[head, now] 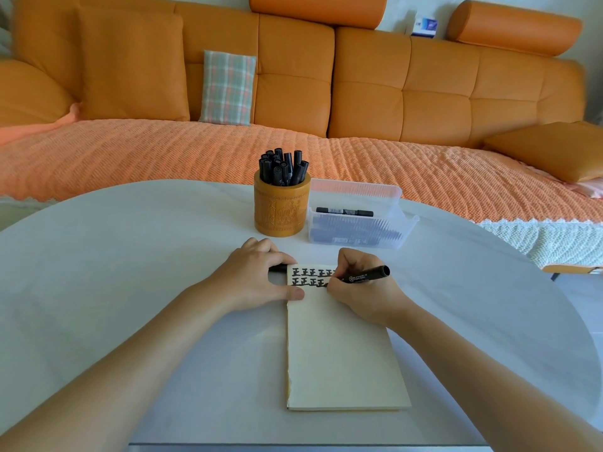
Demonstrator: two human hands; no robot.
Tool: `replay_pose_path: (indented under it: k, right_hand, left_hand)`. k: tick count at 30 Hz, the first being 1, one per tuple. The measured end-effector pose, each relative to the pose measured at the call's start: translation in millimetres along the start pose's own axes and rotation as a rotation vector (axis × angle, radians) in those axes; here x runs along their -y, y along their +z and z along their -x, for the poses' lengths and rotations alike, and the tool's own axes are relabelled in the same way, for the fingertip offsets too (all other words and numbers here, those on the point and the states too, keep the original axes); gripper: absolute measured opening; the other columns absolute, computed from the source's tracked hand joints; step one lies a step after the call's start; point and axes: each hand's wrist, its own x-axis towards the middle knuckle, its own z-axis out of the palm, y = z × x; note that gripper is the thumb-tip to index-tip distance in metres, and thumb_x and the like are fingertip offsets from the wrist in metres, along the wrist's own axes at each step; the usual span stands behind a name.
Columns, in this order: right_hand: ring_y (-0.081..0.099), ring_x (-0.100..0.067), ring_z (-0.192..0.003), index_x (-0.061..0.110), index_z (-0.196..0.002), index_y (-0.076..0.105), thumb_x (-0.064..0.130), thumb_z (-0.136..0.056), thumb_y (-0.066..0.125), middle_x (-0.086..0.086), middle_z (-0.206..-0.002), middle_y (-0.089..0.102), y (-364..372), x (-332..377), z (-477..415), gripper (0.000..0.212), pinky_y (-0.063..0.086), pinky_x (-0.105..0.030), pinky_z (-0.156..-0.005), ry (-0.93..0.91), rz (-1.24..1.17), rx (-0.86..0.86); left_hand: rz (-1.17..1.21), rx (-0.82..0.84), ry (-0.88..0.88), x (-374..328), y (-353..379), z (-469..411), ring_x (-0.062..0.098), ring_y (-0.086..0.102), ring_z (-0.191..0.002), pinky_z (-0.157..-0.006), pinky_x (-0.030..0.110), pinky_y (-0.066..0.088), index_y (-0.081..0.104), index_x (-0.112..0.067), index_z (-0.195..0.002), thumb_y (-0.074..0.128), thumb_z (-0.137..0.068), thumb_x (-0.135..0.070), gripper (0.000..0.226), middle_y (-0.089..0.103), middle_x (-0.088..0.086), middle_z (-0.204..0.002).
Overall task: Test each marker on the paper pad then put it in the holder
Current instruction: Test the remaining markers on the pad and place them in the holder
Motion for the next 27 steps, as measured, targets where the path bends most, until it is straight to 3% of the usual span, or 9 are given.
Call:
replay_pose_path:
  k: [5, 9, 11, 14, 18, 21, 23, 25, 27]
  right_hand:
    - [0.047, -0.004, -0.051, 0.011, -0.075, 0.059, 0.001, -0.085, 0.067, 0.01, -0.061, 0.057, -5, 1, 1, 0.016, 0.036, -0.015, -0.049, 0.003, -0.188, -0.094]
    - [0.063, -0.005, -0.071, 0.018, -0.095, 0.076, -0.003, -0.087, 0.069, -0.003, -0.096, 0.069, -10, 6, -1, 0.023, 0.047, -0.013, -0.067, -0.124, -0.145, -0.126]
    - [0.061, -0.008, -0.07, 0.022, -0.105, 0.076, -0.001, -0.092, 0.065, -0.004, -0.098, 0.071, -13, 7, -3, 0.029, 0.05, -0.017, -0.068, -0.159, -0.12, -0.122]
    - [0.057, -0.018, -0.061, 0.028, -0.117, 0.069, -0.001, -0.098, 0.054, 0.001, -0.086, 0.073, -21, 8, -5, 0.037, 0.047, -0.02, -0.057, -0.189, -0.056, -0.052]
    - [0.064, -0.026, -0.074, 0.026, -0.134, 0.055, -0.021, -0.093, 0.033, -0.007, -0.111, 0.065, -23, 19, -6, 0.066, 0.055, -0.037, -0.054, -0.155, -0.081, 0.106]
    - [0.065, -0.03, -0.08, 0.017, -0.133, 0.061, -0.013, -0.1, 0.025, -0.01, -0.113, 0.058, -24, 28, -6, 0.057, 0.058, -0.039, -0.066, -0.035, -0.273, 0.185]
    - [0.063, -0.027, -0.076, 0.013, -0.119, 0.068, -0.008, -0.102, 0.027, -0.009, -0.102, 0.057, -25, 31, -6, 0.049, 0.057, -0.038, -0.069, -0.004, -0.341, 0.215]
    - [0.058, -0.022, -0.066, 0.016, -0.099, 0.064, -0.005, -0.102, 0.031, -0.007, -0.088, 0.055, -26, 32, -7, 0.038, 0.052, -0.032, -0.062, -0.012, -0.247, 0.189]
    - [0.052, -0.021, -0.06, 0.024, -0.094, 0.05, 0.0, -0.1, 0.039, -0.007, -0.088, 0.054, -25, 32, -7, 0.027, 0.046, -0.029, -0.055, -0.052, -0.044, 0.144]
  left_hand:
    - [0.021, 0.014, -0.007, 3, -2, 1, 0.005, 0.035, -0.116, -0.101, 0.03, 0.036, 0.054, -0.04, -0.133, 0.059, -0.078, -0.071, 0.063, 0.046, -0.019, -0.111]
    - [0.089, -0.074, -0.013, 4, -8, 2, 0.006, 0.044, -0.115, -0.098, 0.024, 0.035, 0.052, -0.026, -0.138, 0.047, -0.101, -0.031, 0.038, 0.055, -0.01, -0.118]
    - [0.096, -0.084, -0.026, 6, -11, 2, 0.005, 0.05, -0.102, -0.091, 0.02, 0.038, 0.057, -0.023, -0.134, 0.049, -0.099, -0.018, 0.035, 0.056, -0.011, -0.115]
    - [0.056, -0.085, -0.011, 10, -10, 2, 0.001, 0.053, -0.09, -0.084, 0.018, 0.041, 0.067, -0.023, -0.119, 0.061, -0.093, -0.017, 0.027, 0.054, -0.013, -0.107]
    - [0.021, -0.126, 0.003, 11, -8, 2, 0.004, 0.053, -0.087, -0.083, 0.025, 0.047, 0.072, -0.027, -0.113, 0.066, -0.091, -0.022, 0.023, 0.054, -0.01, -0.1]
    - [0.008, -0.151, -0.012, 12, -10, 1, 0.006, 0.052, -0.087, -0.077, 0.017, 0.04, 0.07, -0.022, -0.117, 0.067, -0.091, -0.02, 0.026, 0.06, -0.006, -0.102]
    - [0.044, -0.181, -0.014, 11, -12, 1, 0.002, 0.054, -0.084, -0.072, 0.009, 0.037, 0.071, -0.022, -0.11, 0.066, -0.091, -0.02, 0.019, 0.063, -0.008, -0.1]
    - [0.135, -0.225, -0.002, 7, -16, 3, -0.001, 0.056, -0.085, -0.071, 0.01, 0.038, 0.069, -0.026, -0.103, 0.066, -0.092, -0.02, 0.013, 0.065, -0.01, -0.098]
    - [0.229, -0.258, 0.0, 1, -19, 4, -0.001, 0.058, -0.084, -0.07, 0.01, 0.04, 0.067, -0.029, -0.102, 0.066, -0.092, -0.021, 0.013, 0.066, -0.014, -0.092]
